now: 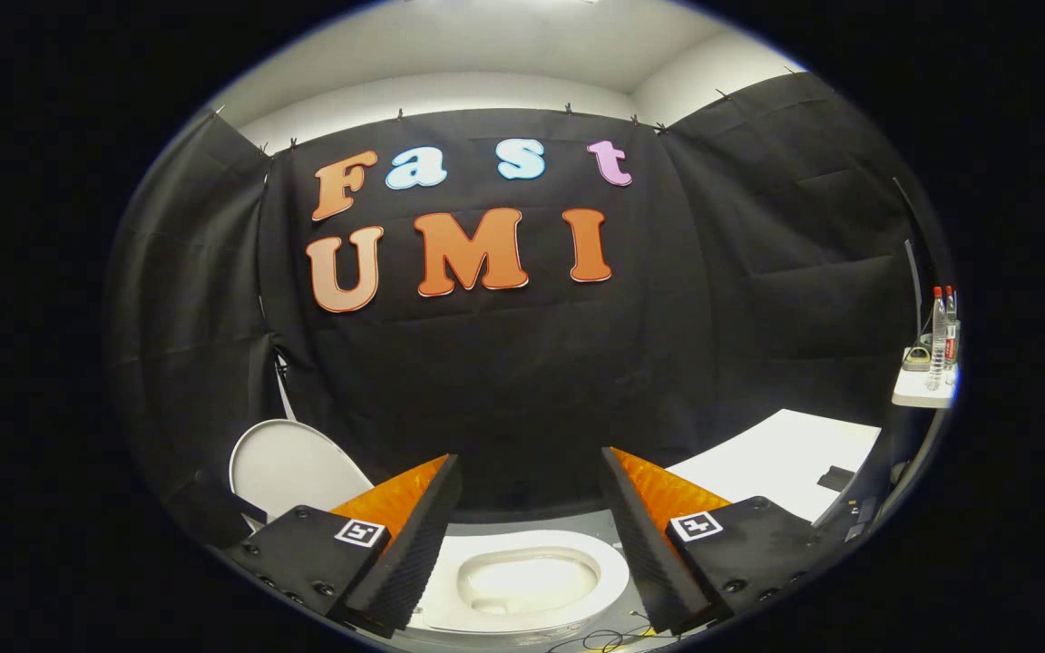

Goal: Open the toilet lid.

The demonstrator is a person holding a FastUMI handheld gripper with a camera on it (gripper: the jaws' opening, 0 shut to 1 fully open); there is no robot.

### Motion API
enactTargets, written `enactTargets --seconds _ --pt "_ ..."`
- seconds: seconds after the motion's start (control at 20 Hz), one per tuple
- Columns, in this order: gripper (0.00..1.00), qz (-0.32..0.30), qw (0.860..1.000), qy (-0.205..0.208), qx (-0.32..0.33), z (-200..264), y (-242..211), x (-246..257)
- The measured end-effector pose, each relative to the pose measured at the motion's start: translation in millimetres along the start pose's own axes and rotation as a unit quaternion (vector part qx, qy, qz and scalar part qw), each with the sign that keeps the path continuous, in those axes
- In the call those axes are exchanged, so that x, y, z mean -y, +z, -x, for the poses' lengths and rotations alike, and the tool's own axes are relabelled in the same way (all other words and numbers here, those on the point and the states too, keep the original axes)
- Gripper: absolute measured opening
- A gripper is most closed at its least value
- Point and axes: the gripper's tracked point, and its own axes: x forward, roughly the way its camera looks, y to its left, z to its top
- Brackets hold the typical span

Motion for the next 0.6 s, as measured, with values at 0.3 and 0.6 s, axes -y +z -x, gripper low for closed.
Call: enactTargets --seconds 0.3,0.6 --pt "0.98 0.000 1.000 0.001 -0.001 -0.4 0.2 -1.2" --pt "0.98 -0.002 1.000 0.006 -0.002 0.0 -0.7 -4.2"
